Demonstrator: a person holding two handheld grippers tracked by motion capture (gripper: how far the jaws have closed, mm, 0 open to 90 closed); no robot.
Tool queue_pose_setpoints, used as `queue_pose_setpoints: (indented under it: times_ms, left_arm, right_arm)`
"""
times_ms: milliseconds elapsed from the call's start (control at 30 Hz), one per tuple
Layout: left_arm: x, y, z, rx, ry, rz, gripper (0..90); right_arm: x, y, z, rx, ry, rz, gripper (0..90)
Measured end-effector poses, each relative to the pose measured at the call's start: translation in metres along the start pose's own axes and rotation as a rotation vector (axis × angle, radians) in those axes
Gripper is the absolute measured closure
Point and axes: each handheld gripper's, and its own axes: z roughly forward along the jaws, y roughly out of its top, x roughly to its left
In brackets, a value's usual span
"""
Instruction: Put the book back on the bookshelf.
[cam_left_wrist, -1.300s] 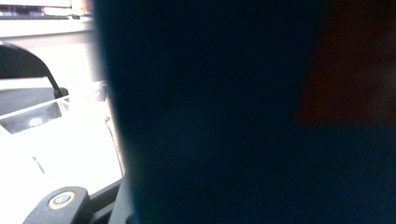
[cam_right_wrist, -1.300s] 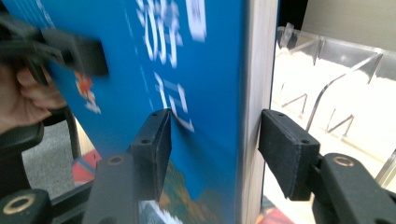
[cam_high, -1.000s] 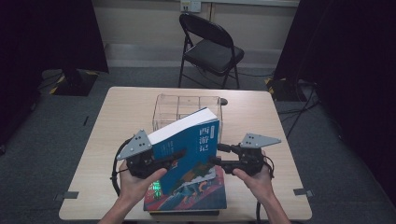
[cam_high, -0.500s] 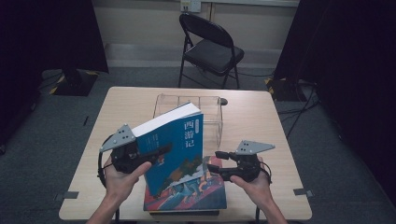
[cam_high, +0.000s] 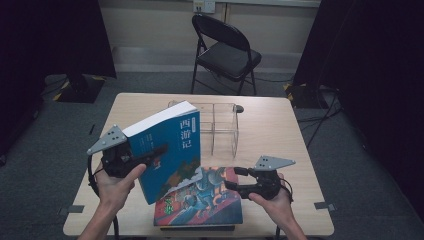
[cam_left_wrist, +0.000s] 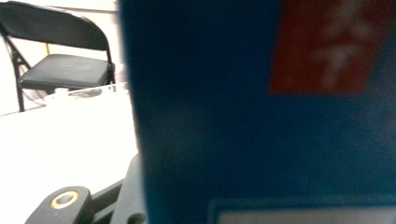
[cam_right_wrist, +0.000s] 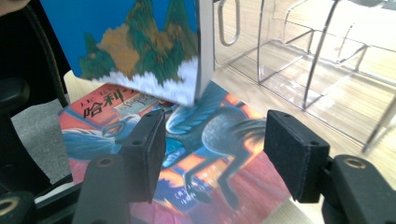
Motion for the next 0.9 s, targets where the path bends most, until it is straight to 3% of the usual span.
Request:
queue_pose_setpoints:
  times_ms: [233, 433, 600, 900]
  left_arm:
    - [0.017, 0.01, -0.012, -0.044, 0.034, -0.03, 61.6]
    - [0.027, 0.016, -0.015, -0.044, 0.112, -0.027, 61.6]
    - [0.035, 0.021, -0.008, -0.035, 0.146, -0.049, 61.6]
    - [0.034, 0.027, 0.016, 0.0, 0.202, -0.017, 61.6]
  right_arm:
    - [-0.007, -0.008, -0.008, 0.001, -0.025, 0.023, 38.6]
    - [-0.008, -0.009, -0.014, -0.01, -0.033, 0.029, 38.5]
    - [-0.011, -0.009, -0.013, -0.011, -0.033, 0.037, 38.4]
    - [-0.013, -0.014, -0.008, -0.013, -0.011, 0.047, 38.1]
